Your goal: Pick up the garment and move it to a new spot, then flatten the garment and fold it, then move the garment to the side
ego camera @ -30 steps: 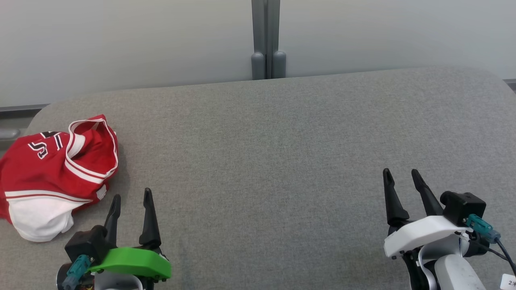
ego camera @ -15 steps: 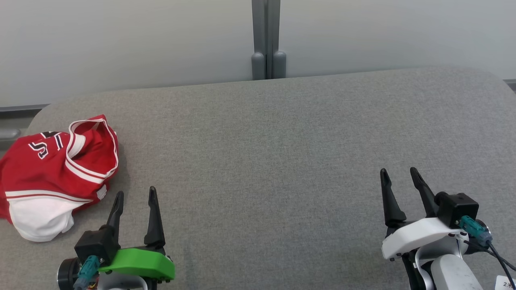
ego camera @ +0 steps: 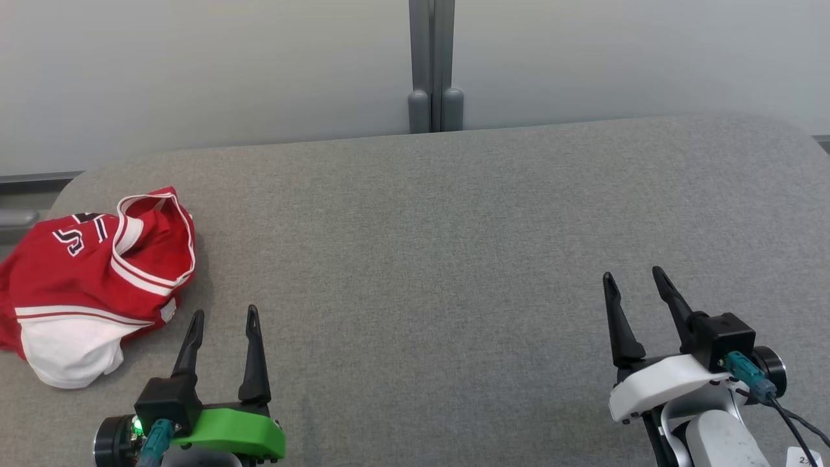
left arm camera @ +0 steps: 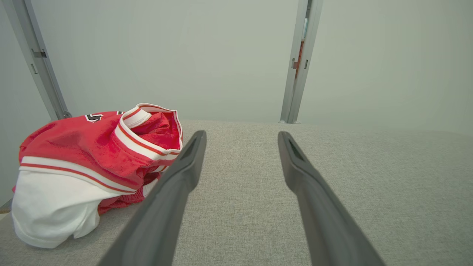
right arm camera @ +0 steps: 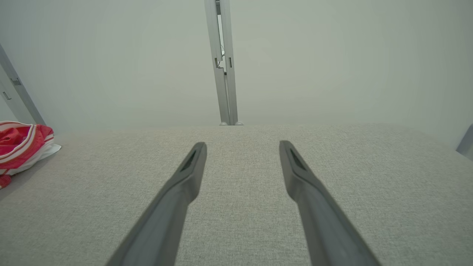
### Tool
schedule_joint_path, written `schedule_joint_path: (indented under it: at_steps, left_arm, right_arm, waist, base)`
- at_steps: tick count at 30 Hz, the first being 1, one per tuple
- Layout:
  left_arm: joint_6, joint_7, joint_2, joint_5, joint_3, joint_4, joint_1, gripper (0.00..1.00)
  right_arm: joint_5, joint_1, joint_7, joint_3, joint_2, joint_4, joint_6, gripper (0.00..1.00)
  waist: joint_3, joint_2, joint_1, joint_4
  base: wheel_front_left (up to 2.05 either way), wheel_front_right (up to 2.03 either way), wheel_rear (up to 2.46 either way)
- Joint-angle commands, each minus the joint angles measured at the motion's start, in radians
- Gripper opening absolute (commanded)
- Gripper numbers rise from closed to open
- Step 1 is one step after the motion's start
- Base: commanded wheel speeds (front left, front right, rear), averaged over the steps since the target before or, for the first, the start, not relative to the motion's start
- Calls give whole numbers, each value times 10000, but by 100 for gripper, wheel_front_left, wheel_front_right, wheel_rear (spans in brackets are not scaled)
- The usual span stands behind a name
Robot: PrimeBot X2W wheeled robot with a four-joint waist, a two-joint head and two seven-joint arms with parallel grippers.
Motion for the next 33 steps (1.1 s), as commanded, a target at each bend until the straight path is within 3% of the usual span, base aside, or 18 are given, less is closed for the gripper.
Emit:
schedule_joint_path:
  at_steps: [1, 18, 24, 33]
  left_arm:
    - [71, -95, 18, 150, -35, -15, 141, 100]
    - [19, -79, 1, -130, -17, 92, -11, 100]
    - [84, -79, 41, -73, -48, 88, -45, 100]
    - [184, -26, 185, -123, -19, 70, 204, 100]
  right_arm:
    - [-225, -101, -107, 33, -44, 6, 0, 100]
    - [-26, 68, -173, -63, -40, -103, 1, 100]
    - [27, 165, -198, -89, -40, -98, 1, 100]
    - [168, 263, -245, 0, -39, -64, 1, 100]
  waist:
    - [-2, 0, 0, 15]
    - [19, 0, 0, 365]
    - [-43, 0, 0, 1211]
    - [-166, 0, 0, 3064]
  base:
    - [0, 0, 0]
    - [0, 0, 0]
    - [0, 0, 0]
    - [0, 0, 0]
